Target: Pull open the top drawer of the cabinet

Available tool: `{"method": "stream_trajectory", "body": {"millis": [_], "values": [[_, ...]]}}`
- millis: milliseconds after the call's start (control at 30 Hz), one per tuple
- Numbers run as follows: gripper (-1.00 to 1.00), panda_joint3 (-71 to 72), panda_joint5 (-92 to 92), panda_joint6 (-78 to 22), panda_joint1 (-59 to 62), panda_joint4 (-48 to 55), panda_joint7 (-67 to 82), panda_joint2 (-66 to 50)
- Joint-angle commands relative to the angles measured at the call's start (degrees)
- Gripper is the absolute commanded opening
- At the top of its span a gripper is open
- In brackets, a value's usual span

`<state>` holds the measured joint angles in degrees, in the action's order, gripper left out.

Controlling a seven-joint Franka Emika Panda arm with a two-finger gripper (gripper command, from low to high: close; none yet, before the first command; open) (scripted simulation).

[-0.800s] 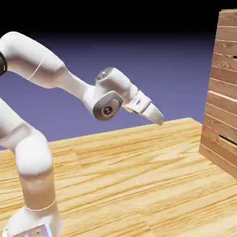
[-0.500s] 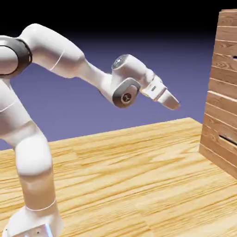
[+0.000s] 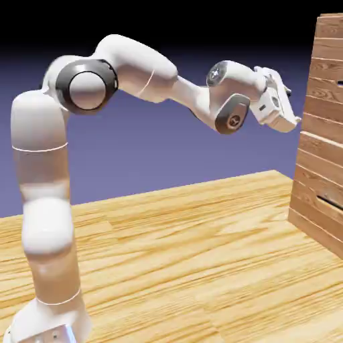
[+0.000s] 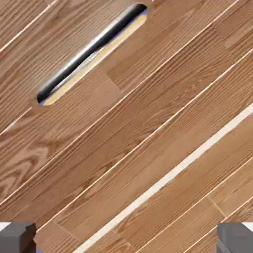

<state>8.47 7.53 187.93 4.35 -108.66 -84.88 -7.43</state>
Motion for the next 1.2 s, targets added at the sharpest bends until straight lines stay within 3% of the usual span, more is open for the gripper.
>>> {"method": "stream_trajectory", "body": {"millis": [0,600,1167], "values": [[0.0,0.34,0.3,0.55,0.2,2.08,-1.69,-1.59],[0.0,5.91,5.26,9.72,3.51,36.54,-29.62,-27.99],[0.0,0.79,-36.8,-3.9,3.1,67.62,-71.96,-45.65]]}}
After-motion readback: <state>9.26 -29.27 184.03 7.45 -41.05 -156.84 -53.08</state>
